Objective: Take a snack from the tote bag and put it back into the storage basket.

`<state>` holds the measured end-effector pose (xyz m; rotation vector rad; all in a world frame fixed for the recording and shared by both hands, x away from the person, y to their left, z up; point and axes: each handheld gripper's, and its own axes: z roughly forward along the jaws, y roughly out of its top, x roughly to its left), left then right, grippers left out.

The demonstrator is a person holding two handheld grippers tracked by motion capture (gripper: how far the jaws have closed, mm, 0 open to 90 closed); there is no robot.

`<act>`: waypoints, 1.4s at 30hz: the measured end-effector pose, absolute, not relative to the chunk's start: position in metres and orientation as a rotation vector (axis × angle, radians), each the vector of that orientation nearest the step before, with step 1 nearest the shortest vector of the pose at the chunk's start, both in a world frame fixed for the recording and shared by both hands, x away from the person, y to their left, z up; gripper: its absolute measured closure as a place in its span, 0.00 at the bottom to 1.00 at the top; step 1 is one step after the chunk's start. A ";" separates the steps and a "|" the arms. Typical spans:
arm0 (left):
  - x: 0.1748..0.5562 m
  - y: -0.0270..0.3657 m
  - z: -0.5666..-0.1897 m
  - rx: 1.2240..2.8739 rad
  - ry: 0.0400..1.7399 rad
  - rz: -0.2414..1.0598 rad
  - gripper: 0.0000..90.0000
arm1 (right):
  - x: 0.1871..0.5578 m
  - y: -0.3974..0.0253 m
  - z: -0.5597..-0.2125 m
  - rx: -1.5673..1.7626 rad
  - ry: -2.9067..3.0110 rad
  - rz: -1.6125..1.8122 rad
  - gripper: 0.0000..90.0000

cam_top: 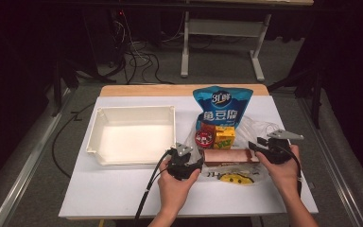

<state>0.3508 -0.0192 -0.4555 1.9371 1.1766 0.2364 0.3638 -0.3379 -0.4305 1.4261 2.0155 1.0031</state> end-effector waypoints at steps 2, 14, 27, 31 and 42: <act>0.353 -0.021 -0.464 1.985 1.167 0.217 0.75 | 0.375 -0.340 -0.439 1.451 2.058 0.997 0.87; 0.351 -0.015 -0.485 1.945 1.143 0.219 0.97 | 0.393 -0.379 -0.478 1.614 2.070 1.039 1.00; 0.337 -0.013 -0.481 1.880 1.106 0.352 0.71 | 0.369 -0.370 -0.418 1.469 1.856 1.192 0.63; 0.330 -0.009 -0.475 1.902 1.067 0.354 0.59 | 0.372 -0.360 -0.390 1.407 1.833 1.243 0.55; 0.325 0.029 -0.428 1.815 1.009 0.343 0.43 | 0.393 -0.328 -0.357 1.309 1.863 1.294 0.50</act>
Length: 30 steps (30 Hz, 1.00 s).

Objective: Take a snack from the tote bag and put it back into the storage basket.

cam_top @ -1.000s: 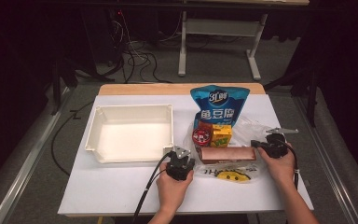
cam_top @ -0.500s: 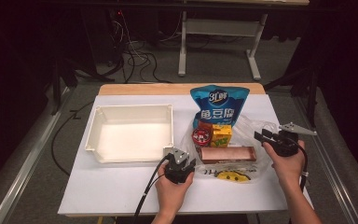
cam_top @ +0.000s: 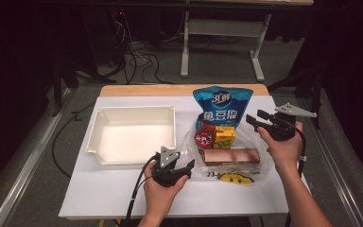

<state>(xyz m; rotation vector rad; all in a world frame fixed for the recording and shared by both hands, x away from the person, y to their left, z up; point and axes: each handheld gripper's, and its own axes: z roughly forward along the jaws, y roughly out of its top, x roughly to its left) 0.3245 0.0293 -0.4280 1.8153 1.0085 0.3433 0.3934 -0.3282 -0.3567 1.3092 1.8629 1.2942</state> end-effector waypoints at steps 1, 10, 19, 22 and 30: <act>0.325 0.032 -0.424 1.817 0.996 0.354 0.42 | 0.394 -0.327 -0.356 1.314 1.860 1.296 0.49; 0.338 0.070 -0.401 1.739 0.957 0.370 0.34 | 0.411 -0.319 -0.352 1.322 1.878 1.285 0.41; 0.341 0.111 -0.405 1.704 0.973 0.420 0.33 | 0.431 -0.304 -0.362 1.333 1.908 1.328 0.37; 0.342 0.126 -0.407 1.686 0.987 0.419 0.33 | 0.441 -0.296 -0.370 1.351 1.931 1.337 0.36; 0.344 0.142 -0.406 1.640 1.025 0.428 0.39 | 0.448 -0.273 -0.380 1.228 1.958 1.275 0.55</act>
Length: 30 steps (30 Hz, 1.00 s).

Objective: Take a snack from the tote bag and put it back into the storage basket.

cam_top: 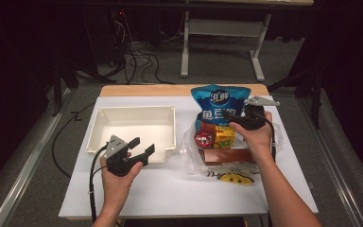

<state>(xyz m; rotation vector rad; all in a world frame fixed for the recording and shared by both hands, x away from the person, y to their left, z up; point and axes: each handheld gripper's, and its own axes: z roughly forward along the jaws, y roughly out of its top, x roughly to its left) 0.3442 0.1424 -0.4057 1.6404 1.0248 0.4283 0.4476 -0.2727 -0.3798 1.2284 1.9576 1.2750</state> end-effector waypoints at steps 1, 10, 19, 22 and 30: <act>0.344 0.142 -0.406 1.640 1.025 0.428 0.40 | 0.448 -0.273 -0.380 1.228 1.958 1.275 0.55; 0.347 0.146 -0.408 1.645 1.028 0.384 0.44 | 0.439 -0.265 -0.375 1.159 1.974 1.254 1.00; 0.350 0.148 -0.411 1.643 1.043 0.379 0.44 | 0.432 -0.263 -0.358 1.146 1.935 1.270 1.00; 0.349 0.148 -0.410 1.637 1.044 0.378 0.44 | 0.431 -0.269 -0.348 1.155 1.906 1.340 1.00; 0.350 0.150 -0.409 1.625 1.039 0.381 0.43 | 0.427 -0.268 -0.326 1.136 1.872 1.359 1.00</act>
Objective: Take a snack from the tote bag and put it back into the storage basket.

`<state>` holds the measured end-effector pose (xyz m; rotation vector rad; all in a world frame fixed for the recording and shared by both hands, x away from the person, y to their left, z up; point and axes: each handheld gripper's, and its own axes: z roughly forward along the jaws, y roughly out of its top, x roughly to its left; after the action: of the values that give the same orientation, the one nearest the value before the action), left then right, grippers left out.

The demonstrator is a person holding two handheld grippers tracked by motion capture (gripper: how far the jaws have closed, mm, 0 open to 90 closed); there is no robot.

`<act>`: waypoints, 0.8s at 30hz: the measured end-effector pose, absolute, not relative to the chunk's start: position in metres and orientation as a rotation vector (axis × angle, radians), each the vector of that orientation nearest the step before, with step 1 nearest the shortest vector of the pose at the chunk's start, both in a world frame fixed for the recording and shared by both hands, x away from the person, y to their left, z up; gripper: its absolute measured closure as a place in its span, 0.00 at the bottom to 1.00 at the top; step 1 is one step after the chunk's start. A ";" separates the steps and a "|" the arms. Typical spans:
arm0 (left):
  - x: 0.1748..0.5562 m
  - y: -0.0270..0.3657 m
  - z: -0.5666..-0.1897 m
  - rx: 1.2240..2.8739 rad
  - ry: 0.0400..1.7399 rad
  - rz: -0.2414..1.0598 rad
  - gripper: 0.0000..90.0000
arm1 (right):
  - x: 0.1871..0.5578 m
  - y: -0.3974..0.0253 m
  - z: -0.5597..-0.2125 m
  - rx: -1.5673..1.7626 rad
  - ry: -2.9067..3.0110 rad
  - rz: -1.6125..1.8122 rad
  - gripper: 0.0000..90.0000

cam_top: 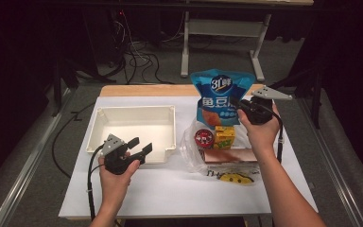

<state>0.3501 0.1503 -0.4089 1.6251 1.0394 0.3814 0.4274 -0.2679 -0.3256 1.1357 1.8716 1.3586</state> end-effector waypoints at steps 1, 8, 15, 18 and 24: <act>0.350 0.150 -0.409 1.625 1.039 0.381 0.43 | 0.427 -0.268 -0.326 1.136 1.872 1.359 1.00; 0.352 0.157 -0.403 1.605 1.040 0.400 0.43 | 0.427 -0.261 -0.305 1.140 1.823 1.429 1.00; 0.353 0.157 -0.391 1.595 1.024 0.419 0.43 | 0.427 -0.250 -0.296 1.144 1.811 1.459 1.00; 0.352 0.155 -0.379 1.579 0.999 0.432 0.43 | 0.426 -0.241 -0.290 1.145 1.810 1.477 1.00; 0.361 0.148 -0.368 1.596 0.976 0.443 0.41 | 0.425 -0.228 -0.291 1.162 1.832 1.474 1.00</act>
<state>0.3613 0.1482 -0.3680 1.5958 0.9765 0.4431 0.4253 -0.2278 -0.2908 1.1622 1.8324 1.4737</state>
